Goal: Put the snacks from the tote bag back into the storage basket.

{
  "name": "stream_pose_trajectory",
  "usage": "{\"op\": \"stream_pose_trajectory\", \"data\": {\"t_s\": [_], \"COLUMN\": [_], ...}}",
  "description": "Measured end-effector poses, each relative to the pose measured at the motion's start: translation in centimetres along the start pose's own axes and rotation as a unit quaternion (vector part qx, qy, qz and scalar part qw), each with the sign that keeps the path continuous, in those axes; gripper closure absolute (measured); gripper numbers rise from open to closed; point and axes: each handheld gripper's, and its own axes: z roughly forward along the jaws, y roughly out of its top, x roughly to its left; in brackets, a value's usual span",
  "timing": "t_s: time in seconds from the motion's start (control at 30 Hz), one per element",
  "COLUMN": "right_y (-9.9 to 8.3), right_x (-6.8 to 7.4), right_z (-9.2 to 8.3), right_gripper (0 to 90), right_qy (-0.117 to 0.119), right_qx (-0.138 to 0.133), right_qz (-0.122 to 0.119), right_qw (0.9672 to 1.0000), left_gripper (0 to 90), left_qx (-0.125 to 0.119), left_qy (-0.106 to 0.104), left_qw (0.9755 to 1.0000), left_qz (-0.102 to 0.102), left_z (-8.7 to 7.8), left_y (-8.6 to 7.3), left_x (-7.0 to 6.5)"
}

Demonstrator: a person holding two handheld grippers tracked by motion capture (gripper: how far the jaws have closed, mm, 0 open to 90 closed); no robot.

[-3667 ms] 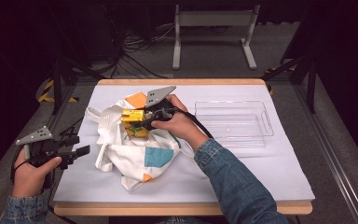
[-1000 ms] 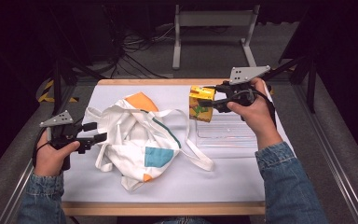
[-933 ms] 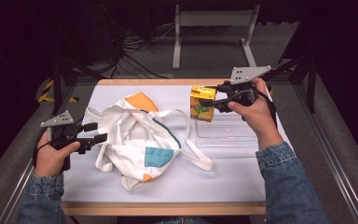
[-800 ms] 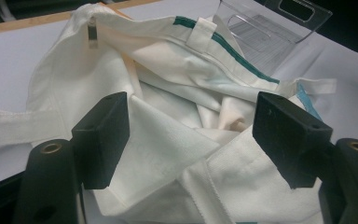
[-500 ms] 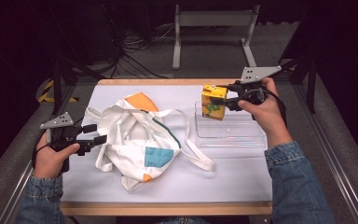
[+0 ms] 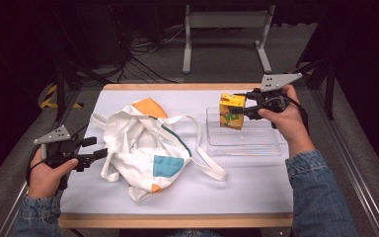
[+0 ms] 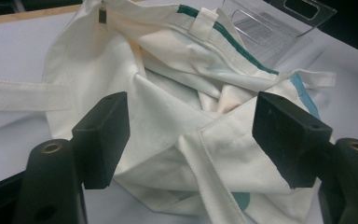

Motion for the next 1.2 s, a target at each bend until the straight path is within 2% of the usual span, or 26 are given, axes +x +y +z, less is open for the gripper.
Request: {"op": "stream_pose_trajectory", "data": {"t_s": [0.23,0.47,0.6,0.97,1.2], "right_y": [-1.1,-2.3,-3.1,-4.8,-5.6], "right_x": [-0.3,-0.7,-0.8,-0.7,-0.6], "right_z": [0.0,0.4,0.9,2.2,2.8], "right_gripper": [51.4,51.4,51.4,51.3,51.3], "right_qy": [0.012,0.026,0.046,0.073,0.086], "right_qx": [0.003,0.006,0.004,0.017,0.021], "right_qz": [-0.007,-0.009,-0.006,-0.007,-0.006], "right_qw": [0.9999,0.9996,0.9989,0.9972,0.9961], "left_gripper": [28.0,26.8,26.7,26.6,26.6], "left_qx": [0.003,0.009,0.010,0.007,0.007], "left_qy": [0.010,0.020,0.024,0.031,0.031], "left_qw": [0.9999,0.9998,0.9997,0.9995,0.9995], "left_qz": [0.007,0.003,0.001,0.004,-0.002], "left_z": [-0.9,-1.6,-1.9,-2.7,-2.8], "left_y": [-0.6,-1.2,-1.5,-1.9,-2.1], "left_x": [-1.0,-1.9,-2.2,-2.7,-2.9]}}
